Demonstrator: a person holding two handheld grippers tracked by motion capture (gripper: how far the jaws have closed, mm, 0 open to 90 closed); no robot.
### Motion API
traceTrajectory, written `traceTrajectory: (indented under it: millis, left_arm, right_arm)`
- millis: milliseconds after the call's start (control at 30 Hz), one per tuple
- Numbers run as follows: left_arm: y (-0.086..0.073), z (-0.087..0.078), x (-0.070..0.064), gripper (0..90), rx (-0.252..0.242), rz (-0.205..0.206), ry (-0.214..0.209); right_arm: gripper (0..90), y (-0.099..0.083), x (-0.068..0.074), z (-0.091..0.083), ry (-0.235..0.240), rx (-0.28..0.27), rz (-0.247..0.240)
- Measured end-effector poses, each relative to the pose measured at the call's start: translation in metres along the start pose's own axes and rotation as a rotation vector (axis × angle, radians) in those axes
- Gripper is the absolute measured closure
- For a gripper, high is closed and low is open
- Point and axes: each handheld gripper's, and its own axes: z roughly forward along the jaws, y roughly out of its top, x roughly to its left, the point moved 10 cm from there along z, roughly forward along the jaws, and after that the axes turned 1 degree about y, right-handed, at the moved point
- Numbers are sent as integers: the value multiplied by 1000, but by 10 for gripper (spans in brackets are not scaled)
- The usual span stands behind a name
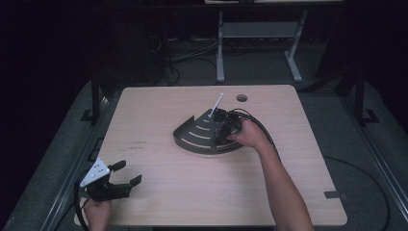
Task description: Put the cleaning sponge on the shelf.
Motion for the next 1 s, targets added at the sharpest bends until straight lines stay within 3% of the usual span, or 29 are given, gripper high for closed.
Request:
traceTrajectory:
  millis: [1000]
  left_arm:
    - [0,0,0,137,0,0,-1]
  right_arm:
    - [256,0,-1,-3,-18,-5,2]
